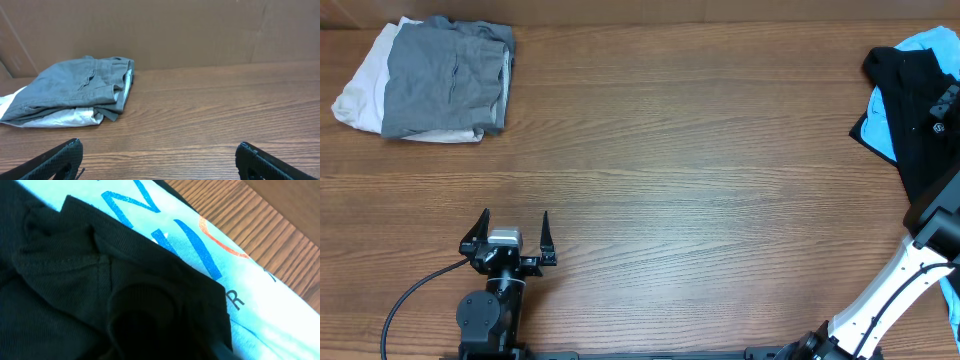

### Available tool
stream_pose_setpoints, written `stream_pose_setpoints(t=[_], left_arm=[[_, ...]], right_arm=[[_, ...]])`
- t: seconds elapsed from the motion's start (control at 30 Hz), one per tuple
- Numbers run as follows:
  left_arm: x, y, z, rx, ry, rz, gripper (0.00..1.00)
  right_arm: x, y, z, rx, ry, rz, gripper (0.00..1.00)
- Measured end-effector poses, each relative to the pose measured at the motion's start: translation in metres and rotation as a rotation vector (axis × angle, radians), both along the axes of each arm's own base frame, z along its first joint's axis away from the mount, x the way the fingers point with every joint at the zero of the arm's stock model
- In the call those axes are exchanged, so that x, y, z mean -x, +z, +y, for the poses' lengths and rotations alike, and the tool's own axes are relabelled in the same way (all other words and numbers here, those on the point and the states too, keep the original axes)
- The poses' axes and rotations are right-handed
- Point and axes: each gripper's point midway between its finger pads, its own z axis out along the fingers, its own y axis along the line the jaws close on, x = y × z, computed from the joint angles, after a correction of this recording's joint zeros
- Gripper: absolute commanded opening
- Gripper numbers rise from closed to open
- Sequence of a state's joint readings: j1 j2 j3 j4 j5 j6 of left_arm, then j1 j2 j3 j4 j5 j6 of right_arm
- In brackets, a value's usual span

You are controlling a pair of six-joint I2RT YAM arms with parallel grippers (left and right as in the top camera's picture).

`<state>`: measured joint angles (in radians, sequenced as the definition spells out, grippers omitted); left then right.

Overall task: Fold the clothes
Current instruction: 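Grasp the black polo shirt with the right gripper, then drag the black polo shirt to the table center with the right gripper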

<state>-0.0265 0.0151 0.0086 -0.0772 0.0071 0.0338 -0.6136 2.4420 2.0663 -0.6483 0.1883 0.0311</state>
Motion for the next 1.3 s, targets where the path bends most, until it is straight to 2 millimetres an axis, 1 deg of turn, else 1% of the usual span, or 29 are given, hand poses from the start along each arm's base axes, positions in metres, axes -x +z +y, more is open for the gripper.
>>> stream_pose_setpoints(t=[0.1,0.3,0.43,0.5,0.57,0.6,0.63,0.67,0.73,0.77,0.83,0.9,0.93,0.97,1.0,1.03,1.07,1.1,1.13,1.17,1.2,1.23,1.27,1.3], left_arm=[[0.000,0.000,0.000,0.000,-0.001,0.000,1.00],[0.000,0.000,0.000,0.000,0.000,0.000,1.00],[0.000,0.000,0.000,0.000,-0.001,0.000,1.00],[0.000,0.000,0.000,0.000,0.000,0.000,1.00],[0.000,0.000,0.000,0.000,0.000,0.000,1.00],[0.000,0.000,0.000,0.000,-0.001,0.000,1.00],[0.000,0.000,0.000,0.000,0.000,0.000,1.00],[0.000,0.000,0.000,0.000,-0.001,0.000,1.00],[0.000,0.000,0.000,0.000,0.000,0.000,1.00],[0.000,0.000,0.000,0.000,0.000,0.000,1.00],[0.000,0.000,0.000,0.000,-0.001,0.000,1.00],[0.000,0.000,0.000,0.000,0.000,0.000,1.00],[0.000,0.000,0.000,0.000,-0.001,0.000,1.00],[0.000,0.000,0.000,0.000,0.000,0.000,1.00],[0.000,0.000,0.000,0.000,0.000,0.000,1.00],[0.000,0.000,0.000,0.000,0.000,0.000,1.00],[0.000,0.000,0.000,0.000,-0.001,0.000,1.00],[0.000,0.000,0.000,0.000,0.000,0.000,1.00],[0.000,0.000,0.000,0.000,0.000,0.000,1.00],[0.000,0.000,0.000,0.000,0.000,0.000,1.00],[0.000,0.000,0.000,0.000,0.000,0.000,1.00],[0.000,0.000,0.000,0.000,0.000,0.000,1.00],[0.000,0.000,0.000,0.000,0.000,0.000,1.00],[0.000,0.000,0.000,0.000,0.000,0.000,1.00]], right_arm=[[0.001,0.001,-0.001,0.005,-0.003,0.002,0.04],[0.003,0.005,-0.001,0.001,-0.018,0.002,0.04],[0.006,0.018,0.002,-0.004,-0.034,-0.010,0.04],[0.007,0.034,0.002,0.001,-0.046,-0.034,0.04],[0.006,0.057,0.003,0.012,-0.064,-0.077,0.04],[0.006,0.072,0.003,0.021,-0.073,-0.103,0.04],[0.006,0.093,0.005,0.033,-0.083,-0.140,0.04],[0.006,0.110,0.007,0.043,-0.086,-0.168,0.04],[0.006,0.140,0.014,0.056,-0.082,-0.220,0.04],[0.005,0.159,0.021,0.062,-0.070,-0.250,0.04],[0.002,0.189,0.042,0.054,-0.029,-0.301,0.04],[-0.002,0.206,0.061,0.035,0.013,-0.335,0.04],[-0.008,0.215,0.080,0.008,0.049,-0.355,0.04],[-0.012,0.218,0.092,-0.010,0.073,-0.364,0.04],[-0.017,0.219,0.105,-0.034,0.098,-0.369,0.04],[-0.025,0.217,0.127,-0.077,0.138,-0.372,0.04],[-0.031,0.215,0.143,-0.107,0.168,-0.372,0.04],[-0.038,0.212,0.167,-0.151,0.206,-0.370,0.04],[-0.043,0.210,0.185,-0.182,0.236,-0.366,0.04],[-0.049,0.209,0.208,-0.215,0.270,-0.366,0.04],[-0.054,0.209,0.225,-0.238,0.297,-0.369,0.04],[-0.062,0.209,0.258,-0.273,0.349,-0.374,0.04],[-0.065,0.209,0.274,-0.290,0.375,-0.374,0.04],[-0.070,0.209,0.302,-0.312,0.420,-0.371,0.04]])
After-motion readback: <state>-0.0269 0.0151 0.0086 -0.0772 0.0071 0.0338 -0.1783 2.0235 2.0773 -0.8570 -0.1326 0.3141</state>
